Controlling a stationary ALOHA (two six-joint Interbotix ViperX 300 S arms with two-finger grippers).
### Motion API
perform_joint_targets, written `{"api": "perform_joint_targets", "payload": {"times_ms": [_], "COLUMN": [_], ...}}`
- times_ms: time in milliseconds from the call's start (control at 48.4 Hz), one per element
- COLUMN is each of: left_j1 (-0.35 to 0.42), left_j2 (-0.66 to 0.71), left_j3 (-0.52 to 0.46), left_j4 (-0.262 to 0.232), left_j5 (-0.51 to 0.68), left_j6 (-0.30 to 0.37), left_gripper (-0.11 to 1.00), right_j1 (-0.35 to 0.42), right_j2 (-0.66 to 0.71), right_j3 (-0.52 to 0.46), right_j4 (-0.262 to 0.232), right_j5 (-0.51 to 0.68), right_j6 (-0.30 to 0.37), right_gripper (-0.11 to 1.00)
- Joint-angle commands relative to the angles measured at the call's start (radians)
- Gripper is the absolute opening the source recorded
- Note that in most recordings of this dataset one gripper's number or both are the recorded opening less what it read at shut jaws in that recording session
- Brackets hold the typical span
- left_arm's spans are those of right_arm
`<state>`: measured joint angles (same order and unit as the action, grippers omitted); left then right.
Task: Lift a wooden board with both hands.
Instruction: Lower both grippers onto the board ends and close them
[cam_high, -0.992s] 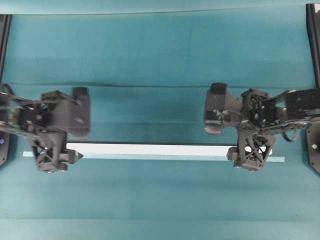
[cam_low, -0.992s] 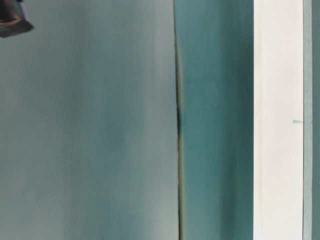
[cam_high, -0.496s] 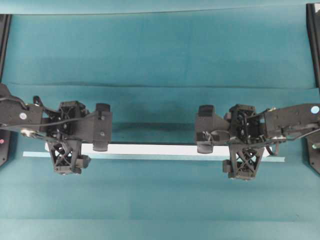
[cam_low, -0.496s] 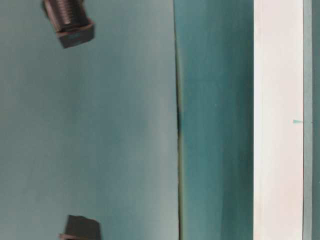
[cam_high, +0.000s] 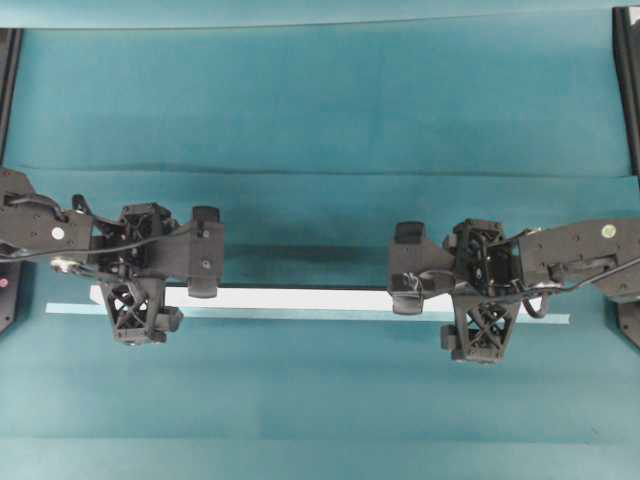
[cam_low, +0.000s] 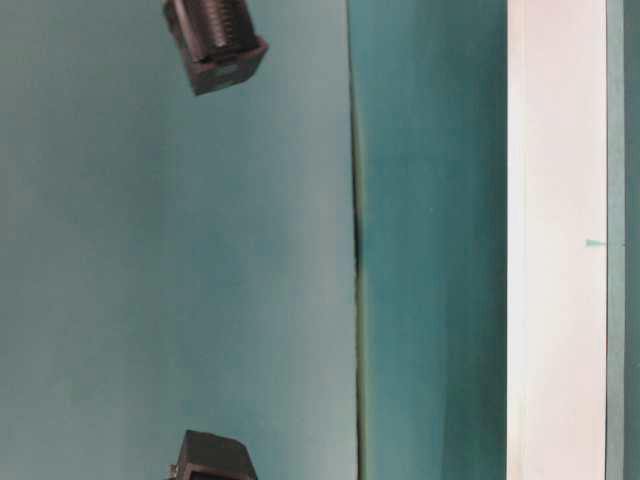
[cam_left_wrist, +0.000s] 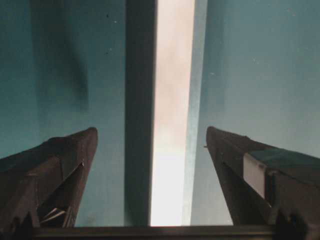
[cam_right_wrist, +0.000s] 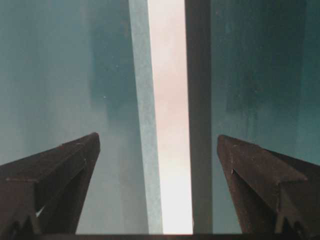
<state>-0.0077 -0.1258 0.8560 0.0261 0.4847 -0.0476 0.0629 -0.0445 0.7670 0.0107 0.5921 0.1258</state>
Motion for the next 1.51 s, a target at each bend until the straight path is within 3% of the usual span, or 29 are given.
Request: {"api": "perform_joint_targets", "payload": {"times_ms": [0,868,930,1012,1198,1240,1488], "left_j1": [-0.002,-0.003,-0.003,-0.003,-0.002,-0.003,-0.003], "left_j2": [0.003,0.014,0.014,0.014,0.011,0.012,0.011], "left_j3": [-0.005,0.017,0.017,0.017,0.018,0.018,0.017], "left_j4": [0.002,0.002,0.002,0.002,0.002,0.003,0.003], "left_j5": [-0.011,-0.048,-0.046,-0.048,-0.051,-0.051,-0.054], "left_j6": [0.002,-0.032,-0.044,-0.064,-0.075,-0.074,-0.069], "left_gripper": [0.96,0.92,0.86,0.68,0.18,0.18,0.18], "right_j1": [-0.015,-0.040,-0.040,-0.037,-0.035,-0.034,-0.034], "right_j2": [0.018,0.025,0.028,0.032,0.038,0.041,0.044], "right_j3": [0.003,0.028,0.026,0.026,0.025,0.021,0.014], "right_j4": [-0.014,-0.023,-0.023,-0.023,-0.015,-0.011,-0.008], "right_j5": [-0.023,-0.083,-0.080,-0.071,-0.060,-0.057,-0.055], "right_j6": [-0.006,0.002,0.003,0.003,-0.002,-0.002,0.000], "right_gripper": [0.94,0.93,0.90,0.77,0.26,0.21,0.21]}}
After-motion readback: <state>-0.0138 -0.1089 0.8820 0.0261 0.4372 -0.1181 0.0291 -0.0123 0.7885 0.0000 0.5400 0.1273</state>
